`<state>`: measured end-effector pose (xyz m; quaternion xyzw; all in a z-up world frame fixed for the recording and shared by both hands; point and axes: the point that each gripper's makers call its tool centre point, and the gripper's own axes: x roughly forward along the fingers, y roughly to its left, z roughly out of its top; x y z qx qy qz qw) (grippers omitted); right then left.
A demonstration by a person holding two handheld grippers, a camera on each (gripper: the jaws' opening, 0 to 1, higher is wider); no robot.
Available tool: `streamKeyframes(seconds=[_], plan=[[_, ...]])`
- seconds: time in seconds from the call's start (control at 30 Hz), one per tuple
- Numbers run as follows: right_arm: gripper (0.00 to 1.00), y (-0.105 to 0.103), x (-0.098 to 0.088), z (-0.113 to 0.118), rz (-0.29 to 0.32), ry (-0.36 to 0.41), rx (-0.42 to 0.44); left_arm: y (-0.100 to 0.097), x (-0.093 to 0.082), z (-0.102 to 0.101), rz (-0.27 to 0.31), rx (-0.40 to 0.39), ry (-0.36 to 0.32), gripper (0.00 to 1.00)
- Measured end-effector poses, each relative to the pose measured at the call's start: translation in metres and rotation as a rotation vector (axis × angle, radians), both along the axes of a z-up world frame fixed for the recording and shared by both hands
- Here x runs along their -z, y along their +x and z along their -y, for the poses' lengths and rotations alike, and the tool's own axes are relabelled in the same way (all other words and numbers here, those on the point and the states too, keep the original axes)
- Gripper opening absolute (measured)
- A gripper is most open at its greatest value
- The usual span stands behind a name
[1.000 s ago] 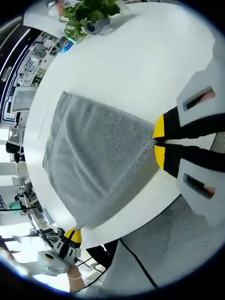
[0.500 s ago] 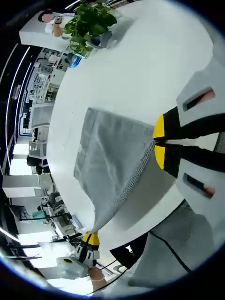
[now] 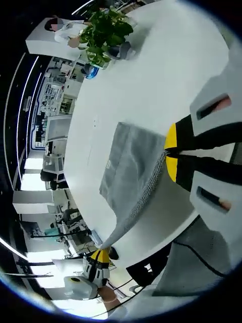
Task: Fold the towel on the table until its edges align and the towel forms a compact rectangular stack.
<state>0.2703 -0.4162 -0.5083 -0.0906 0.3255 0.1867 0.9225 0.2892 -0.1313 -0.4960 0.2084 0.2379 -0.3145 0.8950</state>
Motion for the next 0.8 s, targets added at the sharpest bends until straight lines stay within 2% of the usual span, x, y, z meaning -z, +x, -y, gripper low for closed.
streamKeyframes(seconds=[0.4, 0.63, 0.8], plan=[[0.0, 0.004, -0.033, 0.0, 0.07, 0.004, 0.004, 0.002, -0.025, 0.001, 0.036, -0.008, -0.005, 0.03], [0.0, 0.016, -0.048, -0.002, 0.11, -0.019, 0.001, 0.014, -0.038, 0.0, 0.07, -0.014, -0.011, 0.03], [0.0, 0.026, -0.054, -0.003, 0.128, -0.007, 0.006, 0.021, -0.046, -0.002, 0.098, -0.01, 0.005, 0.03]])
